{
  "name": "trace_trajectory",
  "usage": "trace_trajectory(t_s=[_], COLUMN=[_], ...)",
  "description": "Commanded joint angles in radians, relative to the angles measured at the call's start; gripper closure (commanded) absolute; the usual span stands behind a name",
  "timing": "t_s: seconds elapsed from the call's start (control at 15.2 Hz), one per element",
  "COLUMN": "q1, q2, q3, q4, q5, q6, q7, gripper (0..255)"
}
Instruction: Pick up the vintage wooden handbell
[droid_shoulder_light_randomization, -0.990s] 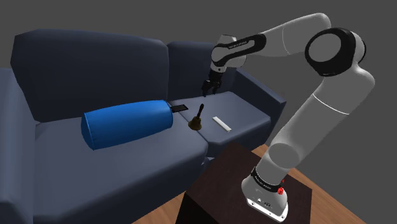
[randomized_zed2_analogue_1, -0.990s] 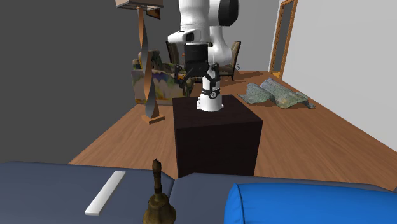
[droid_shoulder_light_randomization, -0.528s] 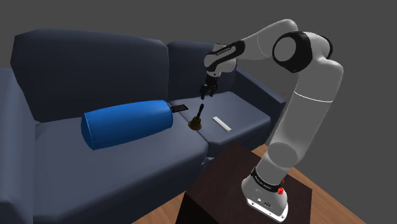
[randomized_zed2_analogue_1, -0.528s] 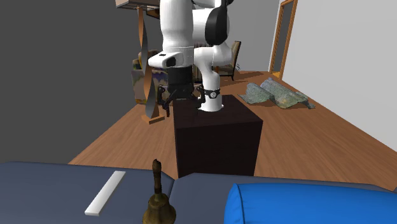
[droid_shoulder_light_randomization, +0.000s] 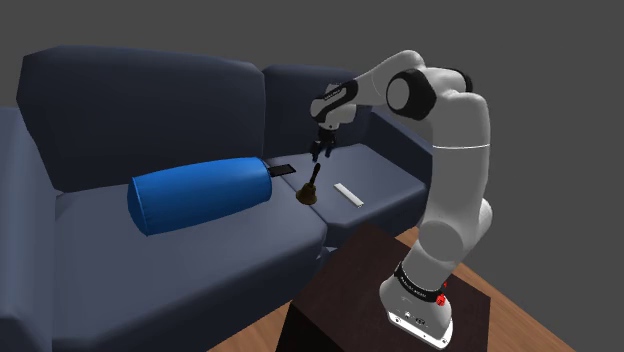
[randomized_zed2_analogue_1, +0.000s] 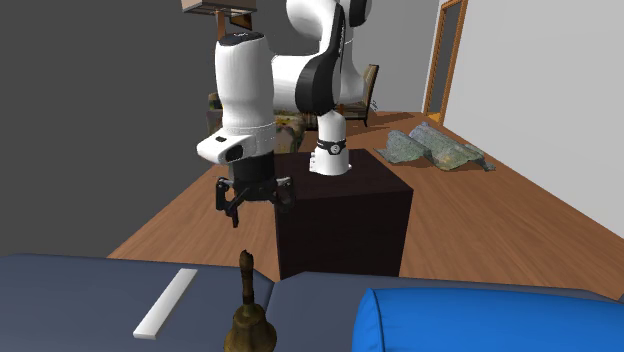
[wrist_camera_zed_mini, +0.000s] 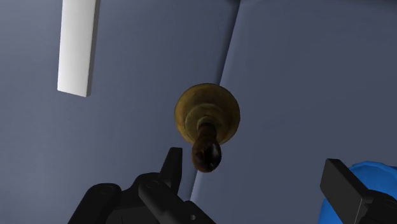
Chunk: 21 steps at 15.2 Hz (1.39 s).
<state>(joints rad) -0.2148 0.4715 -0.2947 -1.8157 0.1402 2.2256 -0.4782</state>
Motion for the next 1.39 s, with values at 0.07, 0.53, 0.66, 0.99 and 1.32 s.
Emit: trace_trajectory(t_s=[0.07, 0.53, 0.66, 0.99, 1.32], q1=[-0.037, -0.053, -0.055, -0.054, -0.055], q2=[0.122, 0.203, 0.217, 0.219, 0.218], q3=[0.008, 0.021, 0.024, 0.025, 0.024], q4=[0.121, 0.149, 0.149, 0.151, 0.15], q5=[0.016, 0.032, 0.036, 0.036, 0.036], q6=[-0.012, 0.037, 0.05, 0.05, 0.051], q7=[-0.03, -0.042, -0.043, -0.042, -0.042], gripper=[0, 0, 0, 255, 255])
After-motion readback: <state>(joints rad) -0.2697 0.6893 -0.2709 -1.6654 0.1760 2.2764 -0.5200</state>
